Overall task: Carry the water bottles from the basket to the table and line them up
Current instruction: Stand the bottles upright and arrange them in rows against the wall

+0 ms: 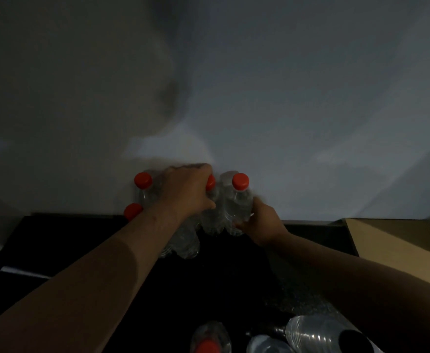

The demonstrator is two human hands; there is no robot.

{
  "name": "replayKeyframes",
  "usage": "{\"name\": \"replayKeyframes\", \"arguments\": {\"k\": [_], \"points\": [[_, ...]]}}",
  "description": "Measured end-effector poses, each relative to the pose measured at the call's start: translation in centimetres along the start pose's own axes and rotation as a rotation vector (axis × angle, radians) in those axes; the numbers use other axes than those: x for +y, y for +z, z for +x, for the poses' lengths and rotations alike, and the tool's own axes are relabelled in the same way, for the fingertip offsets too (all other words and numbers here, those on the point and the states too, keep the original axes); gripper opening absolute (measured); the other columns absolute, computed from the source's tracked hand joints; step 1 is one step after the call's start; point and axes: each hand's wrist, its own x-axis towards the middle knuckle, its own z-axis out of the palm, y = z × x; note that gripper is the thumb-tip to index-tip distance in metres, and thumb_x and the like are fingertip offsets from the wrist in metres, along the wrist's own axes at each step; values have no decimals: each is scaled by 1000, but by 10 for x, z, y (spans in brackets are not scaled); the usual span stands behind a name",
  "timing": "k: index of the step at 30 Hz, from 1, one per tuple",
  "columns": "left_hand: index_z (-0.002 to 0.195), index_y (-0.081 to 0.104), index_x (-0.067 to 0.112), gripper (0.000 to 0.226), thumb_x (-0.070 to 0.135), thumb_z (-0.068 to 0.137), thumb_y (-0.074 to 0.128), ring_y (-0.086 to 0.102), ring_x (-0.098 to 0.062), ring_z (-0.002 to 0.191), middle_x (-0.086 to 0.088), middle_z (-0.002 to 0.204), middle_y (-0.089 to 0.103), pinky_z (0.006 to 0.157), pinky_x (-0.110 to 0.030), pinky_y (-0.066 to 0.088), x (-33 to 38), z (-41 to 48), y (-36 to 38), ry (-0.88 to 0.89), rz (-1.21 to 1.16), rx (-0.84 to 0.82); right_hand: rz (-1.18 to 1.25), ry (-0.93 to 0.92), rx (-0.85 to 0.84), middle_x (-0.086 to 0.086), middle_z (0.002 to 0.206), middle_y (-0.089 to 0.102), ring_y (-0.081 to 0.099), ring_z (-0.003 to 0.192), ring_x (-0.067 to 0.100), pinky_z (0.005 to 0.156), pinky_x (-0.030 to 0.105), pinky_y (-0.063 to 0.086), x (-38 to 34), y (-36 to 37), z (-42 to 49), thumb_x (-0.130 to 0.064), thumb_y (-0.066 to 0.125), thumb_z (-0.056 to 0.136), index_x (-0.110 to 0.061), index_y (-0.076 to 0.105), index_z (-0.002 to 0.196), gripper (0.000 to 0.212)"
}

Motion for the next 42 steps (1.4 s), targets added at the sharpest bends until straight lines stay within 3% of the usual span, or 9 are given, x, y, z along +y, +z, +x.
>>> {"name": "replayKeyframes", "arguments": {"k": [7,13,21,25,28,31,35,38,42], "points": [[87,39,25,53,45,64,82,60,-27,96,2,93,58,77,-34,33,0,1,1,39,10,26,3,-11,-2,0,106,68,61,92,13,78,25,46,1,0,2,-29,80,75,-19,57,113,45],[90,41,25,52,49,65,80,60,-27,94,1,92,59,81,-35,36,0,1,1,46,49,24,27,-18,8,-7,98,64,62,89,12,82,30,53,-1,1,-4,-31,81,75,-30,53,98,36],[88,42,25,53,50,62,82,60,-24,91,8,85,50,80,-35,35,4,1,-6,64,45,-44,-52,42,-151,8,130,60,58,116,25,96,35,47,-20,-21,-17,-28,78,79,-16,49,130,60],[92,42,24,54,53,65,79,54,-22,88,2,96,59,86,-38,38,9,-2,-21,56,123,-120,-149,106,-235,14,142,49,50,127,29,100,34,41,-40,-40,-37,-23,67,89,-10,34,144,66],[105,47,20,55,55,72,72,55,-25,103,-4,111,60,94,-41,38,19,-14,-40,76,132,2,-265,79,-258,12,146,45,49,129,26,105,36,41,-58,-60,-62,-30,64,92,-14,34,146,64],[112,49,21,50,60,82,61,53,-20,101,1,108,57,89,-36,42,33,-50,-63,122,-57,127,-358,-49,-219,6,141,52,54,124,22,104,38,45,-78,-75,-103,-34,58,94,-18,45,140,50],[97,49,34,24,51,87,62,55,-3,91,17,97,53,73,-25,44,35,-126,-88,170,-557,135,-314,-211,-130,1,119,68,65,106,14,95,40,52,-111,-75,-166,-29,60,93,-17,60,125,34],[89,56,34,9,33,88,65,59,1,89,18,90,60,76,-20,46,25,-179,-94,163,-862,138,-243,-215,-109,-5,110,69,65,98,6,90,33,54,-132,-64,-208,-26,60,93,-20,63,119,27],[79,62,31,13,24,85,71,61,5,77,21,78,66,75,-13,45,15,-243,-75,104,-1128,85,-197,-200,21,-13,99,68,62,86,-3,83,16,49,-145,-36,-249,-20,63,92,-19,69,112,21]]}}
